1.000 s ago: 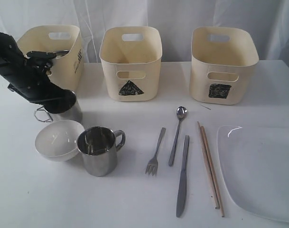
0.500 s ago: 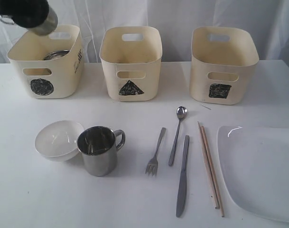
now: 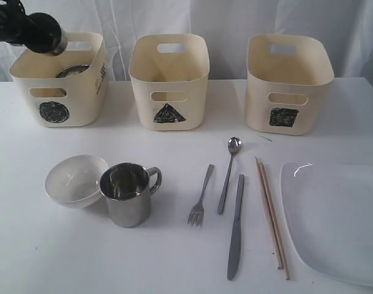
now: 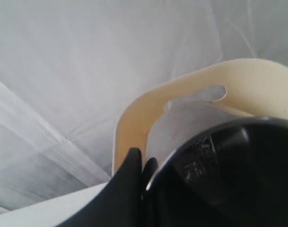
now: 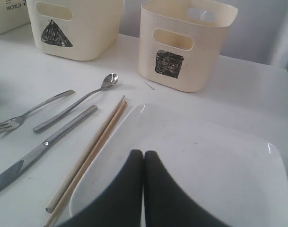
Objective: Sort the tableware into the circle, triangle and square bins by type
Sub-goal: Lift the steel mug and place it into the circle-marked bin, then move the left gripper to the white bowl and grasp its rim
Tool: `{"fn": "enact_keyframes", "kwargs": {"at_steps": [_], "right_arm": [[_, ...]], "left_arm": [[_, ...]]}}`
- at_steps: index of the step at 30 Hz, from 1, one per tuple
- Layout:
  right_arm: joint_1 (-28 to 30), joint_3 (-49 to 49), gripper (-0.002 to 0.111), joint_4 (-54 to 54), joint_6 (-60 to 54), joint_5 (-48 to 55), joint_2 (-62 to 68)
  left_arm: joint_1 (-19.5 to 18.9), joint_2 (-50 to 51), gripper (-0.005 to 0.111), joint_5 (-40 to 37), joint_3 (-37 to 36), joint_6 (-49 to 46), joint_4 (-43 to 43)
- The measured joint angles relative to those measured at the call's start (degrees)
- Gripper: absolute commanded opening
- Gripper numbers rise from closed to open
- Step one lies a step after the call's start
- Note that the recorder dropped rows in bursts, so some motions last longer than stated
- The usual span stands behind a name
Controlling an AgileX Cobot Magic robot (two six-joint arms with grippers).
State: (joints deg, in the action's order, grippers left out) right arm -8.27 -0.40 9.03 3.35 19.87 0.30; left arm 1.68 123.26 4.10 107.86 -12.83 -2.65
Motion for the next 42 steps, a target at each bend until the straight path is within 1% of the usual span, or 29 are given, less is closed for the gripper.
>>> {"fn": "enact_keyframes", "kwargs": {"at_steps": [1,3,5,9,11,12,16,21,25,28,32,36,40,42], "right_arm": [[0.0,0.0,0.0,0.0,0.0,0.0,0.0],[0.0,0.0,0.0,0.0,0.0,0.0,0.0],[0.0,0.0,0.0,0.0,0.0,0.0,0.0],[0.0,0.0,0.0,0.0,0.0,0.0,0.0],[0.0,0.0,0.0,0.0,0.0,0.0,0.0],[0.0,0.0,0.0,0.0,0.0,0.0,0.0],[0.0,0.0,0.0,0.0,0.0,0.0,0.0],[0.0,0.0,0.0,0.0,0.0,0.0,0.0],[0.0,0.0,0.0,0.0,0.0,0.0,0.0],[0.0,0.0,0.0,0.0,0.0,0.0,0.0],[0.0,0.0,0.0,0.0,0.0,0.0,0.0],[0.0,0.0,0.0,0.0,0.0,0.0,0.0],[0.0,0.0,0.0,0.0,0.0,0.0,0.0],[0.0,0.0,0.0,0.0,0.0,0.0,0.0]], "left_arm": [[0.0,0.65,0.002,0.0,0.09,1.28,0.0],[0.0,1.41,0.01,-0.19,0.09,3.67,0.0],[0.0,1.72,0.02,-0.35,0.09,6.79,0.0],[0.0,1.81,0.044,0.42,0.09,11.68,0.0],[0.1,1.81,0.053,-0.26,0.35,13.61,0.0],[0.13,1.81,0.054,-1.04,0.45,14.18,0.0],[0.53,-0.18,0.049,-8.14,0.44,14.86,0.0],[2.25,-5.11,0.037,-16.05,0.44,9.42,0.27],[4.28,-9.87,0.036,-22.65,0.44,7.6,1.55],[5.73,-14.1,0.036,-26.02,-1.87,5.21,2.65],[7.66,-20.65,0.036,-29.64,-9.07,3.06,3.83],[8.76,-26.52,0.036,-32.96,-20.16,1.92,5.43],[8.98,-33.3,0.036,-31.75,-33.99,0.37,8.43],[8.98,-36.51,0.036,-30.1,-39.29,0.28,10.65]]}}
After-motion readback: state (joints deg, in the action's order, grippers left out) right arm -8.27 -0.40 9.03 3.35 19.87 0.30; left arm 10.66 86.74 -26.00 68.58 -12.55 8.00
